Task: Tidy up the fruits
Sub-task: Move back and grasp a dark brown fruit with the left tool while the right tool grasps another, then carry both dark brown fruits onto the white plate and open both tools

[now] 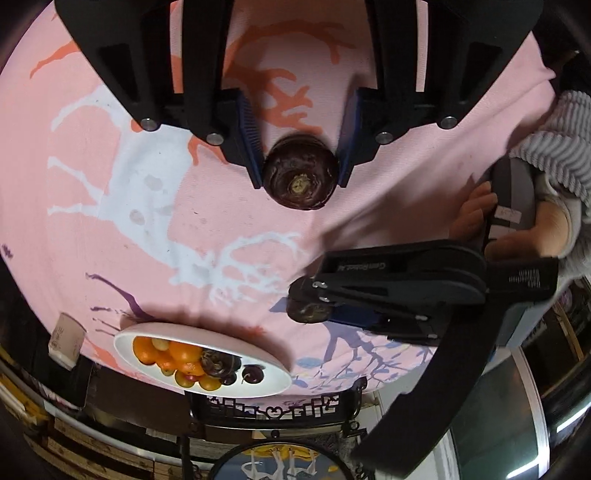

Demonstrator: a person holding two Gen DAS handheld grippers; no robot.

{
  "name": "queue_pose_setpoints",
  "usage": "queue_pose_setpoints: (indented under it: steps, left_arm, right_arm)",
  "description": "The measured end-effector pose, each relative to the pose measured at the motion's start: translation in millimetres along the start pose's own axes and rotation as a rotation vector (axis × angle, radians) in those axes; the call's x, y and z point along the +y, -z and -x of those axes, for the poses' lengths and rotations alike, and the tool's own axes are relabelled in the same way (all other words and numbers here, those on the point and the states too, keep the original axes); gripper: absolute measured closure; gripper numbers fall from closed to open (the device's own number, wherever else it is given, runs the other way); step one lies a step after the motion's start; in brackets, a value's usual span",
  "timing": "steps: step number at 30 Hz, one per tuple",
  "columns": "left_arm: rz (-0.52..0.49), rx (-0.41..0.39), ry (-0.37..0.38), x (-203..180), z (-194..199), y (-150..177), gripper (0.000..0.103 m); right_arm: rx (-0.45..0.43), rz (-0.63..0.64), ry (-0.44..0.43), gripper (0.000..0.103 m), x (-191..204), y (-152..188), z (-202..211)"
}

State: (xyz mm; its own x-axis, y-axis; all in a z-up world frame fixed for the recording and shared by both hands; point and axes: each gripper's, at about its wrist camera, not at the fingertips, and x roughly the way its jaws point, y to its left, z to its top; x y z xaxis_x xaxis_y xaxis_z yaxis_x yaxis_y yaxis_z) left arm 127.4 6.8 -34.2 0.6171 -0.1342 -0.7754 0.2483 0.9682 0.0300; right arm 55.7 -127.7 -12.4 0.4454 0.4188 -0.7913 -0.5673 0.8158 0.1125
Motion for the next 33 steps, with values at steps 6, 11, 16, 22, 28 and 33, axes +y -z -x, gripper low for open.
queue_pose_setpoints:
  steps: [6,11,16,22,28,33]
  left_arm:
    - [0.023,-0.071,-0.005,10,17,-25,0.063]
    - [0.065,-0.123,-0.035,30,16,-77,0.063]
    - [0.110,-0.107,-0.054,48,-15,-110,0.062]
    - [0.125,-0.066,-0.048,55,-56,-108,0.061]
    - [0.099,-0.120,-0.097,43,-37,-107,0.024]
    - [0.128,-0.158,-0.085,40,-12,-96,0.011]
  right_arm:
    - [-0.057,-0.060,0.012,0.064,-26,-26,13]
    - [-0.166,-0.107,0.096,0.064,-61,-91,21]
    - [-0.191,-0.183,0.132,0.064,-93,-137,-9]
    - [-0.176,-0.281,0.113,0.036,-122,-151,-50]
    - [-0.261,-0.236,0.152,0.032,-114,-143,-24]
    - [-0.296,-0.221,0.213,0.010,-103,-134,-5]
